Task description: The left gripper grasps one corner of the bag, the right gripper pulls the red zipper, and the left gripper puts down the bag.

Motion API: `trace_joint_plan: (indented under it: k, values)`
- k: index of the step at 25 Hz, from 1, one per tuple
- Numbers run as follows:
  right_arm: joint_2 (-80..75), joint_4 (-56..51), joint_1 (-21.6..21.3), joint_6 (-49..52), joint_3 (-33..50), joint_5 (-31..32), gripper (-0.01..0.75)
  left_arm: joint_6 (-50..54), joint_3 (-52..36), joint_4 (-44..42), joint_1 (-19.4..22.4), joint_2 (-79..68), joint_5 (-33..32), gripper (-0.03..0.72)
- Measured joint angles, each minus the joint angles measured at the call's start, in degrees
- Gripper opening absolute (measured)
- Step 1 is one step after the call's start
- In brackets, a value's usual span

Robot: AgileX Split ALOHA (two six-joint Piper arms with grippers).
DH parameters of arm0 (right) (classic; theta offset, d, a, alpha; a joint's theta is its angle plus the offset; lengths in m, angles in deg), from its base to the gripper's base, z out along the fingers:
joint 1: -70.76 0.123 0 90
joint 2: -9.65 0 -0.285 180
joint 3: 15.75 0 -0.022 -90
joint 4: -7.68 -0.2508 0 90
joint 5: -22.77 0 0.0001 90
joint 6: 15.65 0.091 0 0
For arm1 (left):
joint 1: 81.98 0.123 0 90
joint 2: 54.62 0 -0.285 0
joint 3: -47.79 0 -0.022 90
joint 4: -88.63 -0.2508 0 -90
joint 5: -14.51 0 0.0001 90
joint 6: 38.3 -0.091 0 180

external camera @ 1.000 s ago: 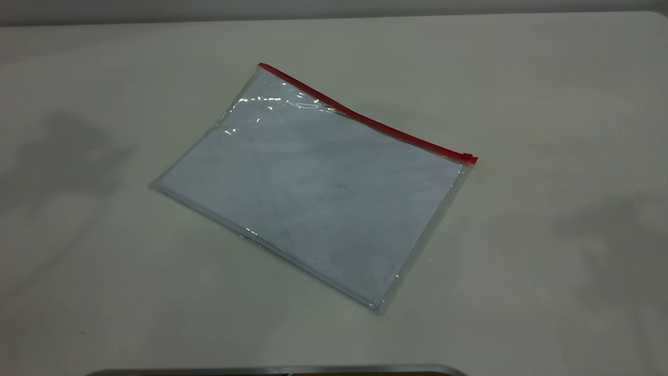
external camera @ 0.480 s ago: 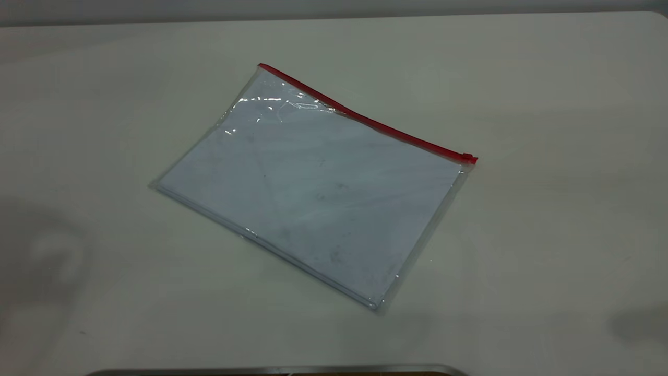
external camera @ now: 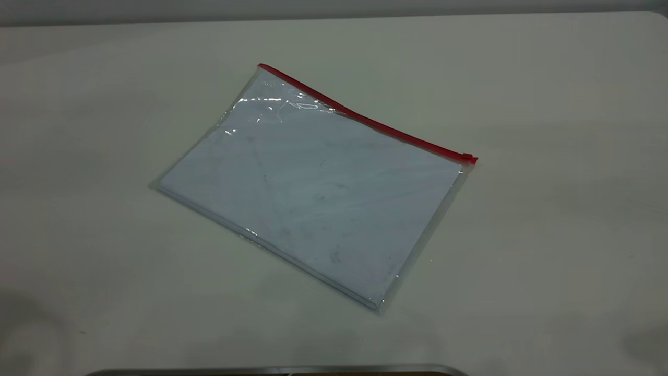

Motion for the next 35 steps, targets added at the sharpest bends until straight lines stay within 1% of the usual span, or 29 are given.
trace_joint_plan:
  k: [3, 8, 10, 12, 16, 19, 21, 24, 29, 35]
  values:
    - [0.1, -0.07, 0.0, 0.0, 0.9, -1.6, 0.486, 0.06, -4.98, 0.0, 0.0, 3.83, 3.77, 0.48]
    - [0.1, -1.81, 0.0, 0.02, 4.94, -10.12, 0.486, 0.49, -13.31, 0.0, 0.0, 8.4, 9.43, 0.48]
    - [0.1, -2.33, 0.0, 0.02, 4.92, -10.14, 0.486, 0.6, -15.19, 0.0, 0.0, 9.76, 11.62, 0.48]
    - [0.1, -2.46, 0.0, 0.02, 3.32, -6.72, 0.486, 0.83, -15.66, 0.0, 0.0, 10.84, 12.89, 0.48]
    - [0.2, -1.78, 0.0, 0.02, -1.59, 5.02, 0.486, 2.53, -15.65, 0.18, 0.0, 13.13, 13.17, 0.48]
    - [0.2, -1.19, 0.0, 0.22, -1.0, 9.7, 0.486, 3.76, -15.37, 0.18, 0.0, 15.44, 11.85, 0.48]
    - [0.2, -1.19, 0.0, 1.17, -0.67, 10.82, 0.486, 4.12, -14.68, 0.18, 0.0, 17.14, 10.18, 0.48]
    - [1.16, -1.24, 0.0, 1.51, -0.67, 10.95, 0.486, 4.57, -13.42, 0.18, 0.0, 19.61, 7.06, 0.48]
    - [3.64, -1.18, 0.0, 1.75, -0.67, 11.13, 0.486, 4.93, -12.84, -2.31, 0.0, 24.71, -1.8, 0.48]
    - [5.82, -1.24, 0.0, 1.75, -0.67, 11.31, 0.486, 6.01, -12.97, -4.22, 0.0, 32.82, -2.67, 0.48]
